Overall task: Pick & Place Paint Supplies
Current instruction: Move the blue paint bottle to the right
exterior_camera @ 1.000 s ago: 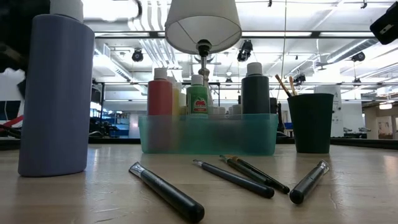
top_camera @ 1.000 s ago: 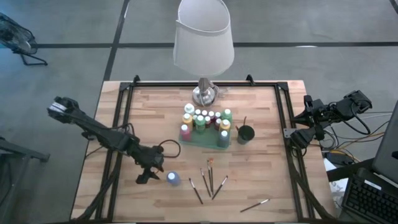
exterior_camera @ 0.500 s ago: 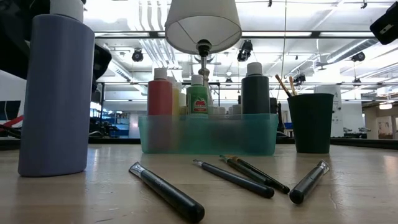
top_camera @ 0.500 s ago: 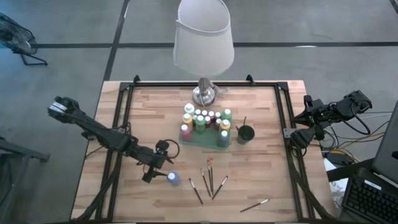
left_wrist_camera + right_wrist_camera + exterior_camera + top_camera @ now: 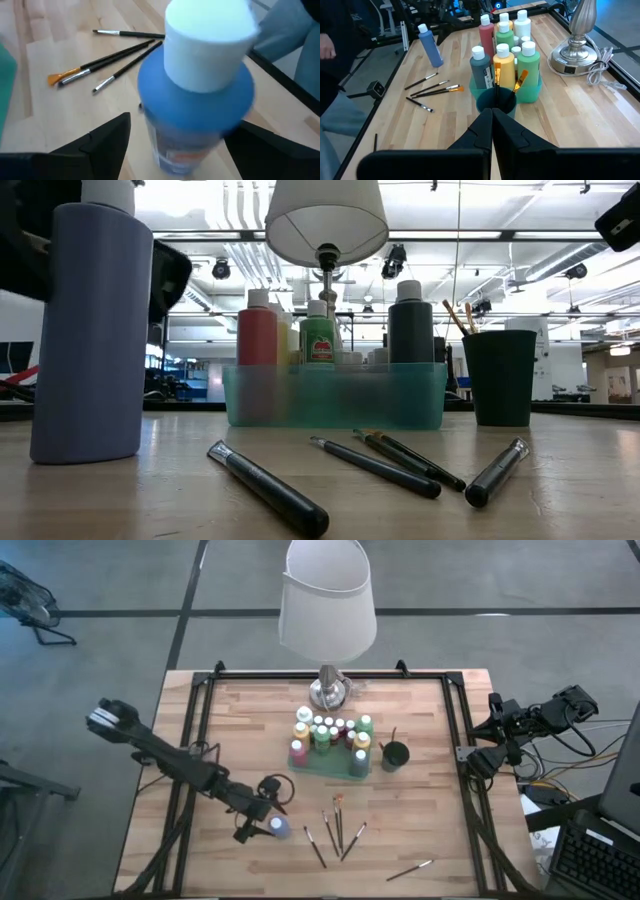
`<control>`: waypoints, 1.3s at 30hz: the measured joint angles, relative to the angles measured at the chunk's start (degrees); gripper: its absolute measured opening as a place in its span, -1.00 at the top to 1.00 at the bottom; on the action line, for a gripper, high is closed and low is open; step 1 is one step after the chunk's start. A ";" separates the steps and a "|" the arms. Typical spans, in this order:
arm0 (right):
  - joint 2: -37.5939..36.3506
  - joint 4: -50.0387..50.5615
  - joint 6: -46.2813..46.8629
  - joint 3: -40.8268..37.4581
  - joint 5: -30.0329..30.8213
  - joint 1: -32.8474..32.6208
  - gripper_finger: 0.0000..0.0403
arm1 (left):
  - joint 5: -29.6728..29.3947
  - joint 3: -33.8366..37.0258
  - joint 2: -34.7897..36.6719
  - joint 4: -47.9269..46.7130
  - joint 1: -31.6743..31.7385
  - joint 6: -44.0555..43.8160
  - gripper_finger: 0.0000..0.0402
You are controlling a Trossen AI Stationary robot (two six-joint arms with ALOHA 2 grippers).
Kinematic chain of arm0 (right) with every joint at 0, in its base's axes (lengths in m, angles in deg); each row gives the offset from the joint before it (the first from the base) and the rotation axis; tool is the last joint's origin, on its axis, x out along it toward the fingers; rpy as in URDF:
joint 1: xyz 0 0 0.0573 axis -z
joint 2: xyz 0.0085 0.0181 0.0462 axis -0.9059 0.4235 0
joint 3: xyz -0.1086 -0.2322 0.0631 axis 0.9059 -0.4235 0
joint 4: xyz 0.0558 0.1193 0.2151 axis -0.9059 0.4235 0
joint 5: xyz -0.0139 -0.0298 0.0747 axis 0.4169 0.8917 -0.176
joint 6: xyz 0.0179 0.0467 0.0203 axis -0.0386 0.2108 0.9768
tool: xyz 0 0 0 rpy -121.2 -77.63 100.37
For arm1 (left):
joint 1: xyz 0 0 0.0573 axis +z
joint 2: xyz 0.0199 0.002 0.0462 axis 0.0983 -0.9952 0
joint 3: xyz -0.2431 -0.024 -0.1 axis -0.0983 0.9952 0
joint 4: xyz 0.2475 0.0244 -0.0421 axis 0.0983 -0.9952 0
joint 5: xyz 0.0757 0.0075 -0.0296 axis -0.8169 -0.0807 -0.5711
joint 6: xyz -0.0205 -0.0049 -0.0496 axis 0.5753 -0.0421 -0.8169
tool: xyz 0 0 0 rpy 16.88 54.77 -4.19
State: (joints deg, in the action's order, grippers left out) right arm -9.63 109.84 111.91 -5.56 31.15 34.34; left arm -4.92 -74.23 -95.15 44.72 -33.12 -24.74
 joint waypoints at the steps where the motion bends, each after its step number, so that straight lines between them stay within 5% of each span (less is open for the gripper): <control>1: 0.00 0.00 0.00 0.00 0.01 -0.01 0.96 | -0.02 -0.36 -1.18 0.55 0.00 0.00 -0.55; 13: 0.00 0.00 0.00 0.00 0.01 0.00 0.96 | 2.30 -2.28 -8.78 7.57 0.00 1.44 -0.50; 23: 0.00 0.00 0.00 0.00 0.00 0.00 0.96 | 2.43 -2.23 -8.67 7.53 -0.02 1.90 -0.02; 28: 0.00 0.00 0.00 0.00 0.02 0.01 0.96 | 1.70 -2.37 -8.64 7.23 0.00 2.92 0.06; 39: 0.00 0.00 0.00 -0.01 0.01 0.01 0.96 | -0.89 -15.67 -8.66 -12.50 3.26 12.28 0.05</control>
State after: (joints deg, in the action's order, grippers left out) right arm -9.63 109.84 111.91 -5.57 31.16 34.35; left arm -5.81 -89.90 -103.82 32.22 -29.86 -12.46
